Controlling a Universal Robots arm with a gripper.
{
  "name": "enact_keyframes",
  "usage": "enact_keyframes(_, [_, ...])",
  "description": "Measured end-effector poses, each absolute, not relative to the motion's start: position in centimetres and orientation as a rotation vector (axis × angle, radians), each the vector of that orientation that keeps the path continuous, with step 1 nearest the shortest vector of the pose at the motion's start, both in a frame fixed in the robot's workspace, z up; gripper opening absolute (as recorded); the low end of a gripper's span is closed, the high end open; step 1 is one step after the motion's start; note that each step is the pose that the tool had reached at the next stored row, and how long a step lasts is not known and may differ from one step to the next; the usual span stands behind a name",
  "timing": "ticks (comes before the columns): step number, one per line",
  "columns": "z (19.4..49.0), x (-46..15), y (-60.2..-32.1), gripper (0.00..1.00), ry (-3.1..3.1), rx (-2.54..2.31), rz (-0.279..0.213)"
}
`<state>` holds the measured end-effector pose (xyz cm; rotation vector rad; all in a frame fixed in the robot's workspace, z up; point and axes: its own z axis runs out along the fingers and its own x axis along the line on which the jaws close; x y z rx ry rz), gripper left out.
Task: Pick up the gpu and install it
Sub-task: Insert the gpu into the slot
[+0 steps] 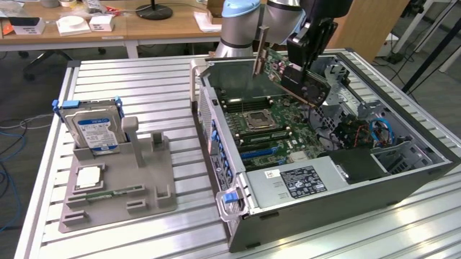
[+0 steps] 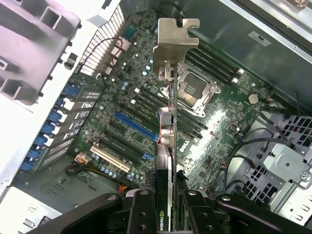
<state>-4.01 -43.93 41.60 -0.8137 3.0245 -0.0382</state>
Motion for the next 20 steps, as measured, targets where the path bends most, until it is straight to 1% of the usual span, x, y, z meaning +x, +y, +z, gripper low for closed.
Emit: enact_keyframes(20, [41.57,-4.01,-43.89,0.26,3.007,-0.875,-0.038])
